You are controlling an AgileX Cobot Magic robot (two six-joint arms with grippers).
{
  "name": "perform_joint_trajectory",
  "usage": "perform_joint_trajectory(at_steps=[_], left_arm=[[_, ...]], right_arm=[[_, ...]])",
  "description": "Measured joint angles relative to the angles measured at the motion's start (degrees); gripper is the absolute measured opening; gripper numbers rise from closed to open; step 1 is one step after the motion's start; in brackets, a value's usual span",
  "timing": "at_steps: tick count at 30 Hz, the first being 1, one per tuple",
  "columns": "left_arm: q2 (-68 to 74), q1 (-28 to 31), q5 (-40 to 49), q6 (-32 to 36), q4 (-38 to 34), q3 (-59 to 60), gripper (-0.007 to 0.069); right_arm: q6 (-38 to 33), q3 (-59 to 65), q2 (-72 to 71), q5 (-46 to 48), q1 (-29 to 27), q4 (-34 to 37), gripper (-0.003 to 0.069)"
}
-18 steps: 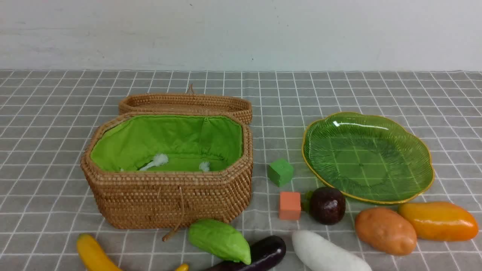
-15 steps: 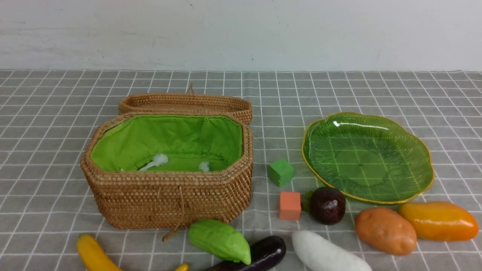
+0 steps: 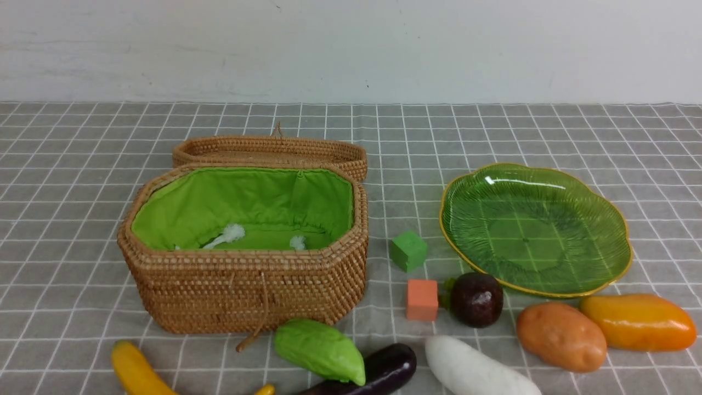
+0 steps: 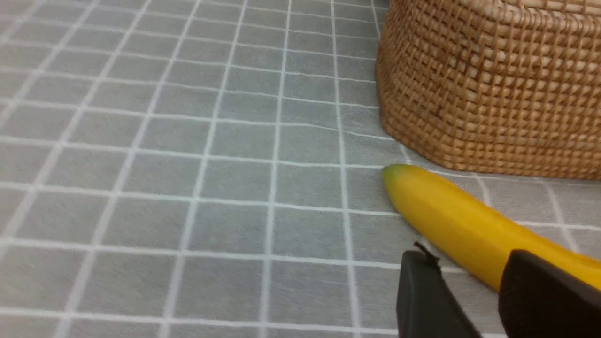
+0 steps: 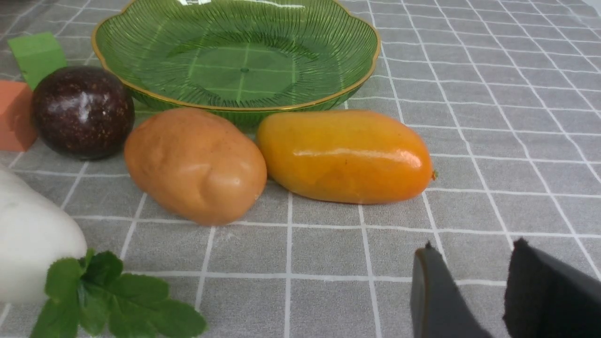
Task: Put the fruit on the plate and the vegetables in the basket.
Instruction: Use the left arm to grab a banana and put it into the right plate
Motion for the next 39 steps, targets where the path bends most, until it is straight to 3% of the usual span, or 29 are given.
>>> perform_joint_trajectory(at_steps=[7,19,23,30,35,39], left_arm=[[0.00,0.00,0.05,1.13,8.06,0.00,0.0238],[0.00,0.00,-0.75,0.80,9.00,0.00,0.0238],[0.00,0.00,-7.33,-2.80,7.75,0.00,0.0238],[0.00,0.00,-24.04,-15.81,5.57,0.00,0.0238],[0.00,0.00,-33.69,-17.80,5.44,-0.07,0.0238],[0.00,0.00,-32.96,-18.11,3.41,-5.84,0.0238]], right_arm=[[0.00,0.00,0.00,0.00,0.00,0.00,0.0241],[0.00,0.00,0.00,0.00,0.00,0.00,0.0241],[0.00,0.00,0.00,0.00,0.00,0.00,0.0241],[0.00,0.00,0.00,0.00,0.00,0.00,0.0241],[0.00,0.00,0.00,0.00,0.00,0.00,0.0241],[0.00,0.00,0.00,0.00,0.00,0.00,0.0241]])
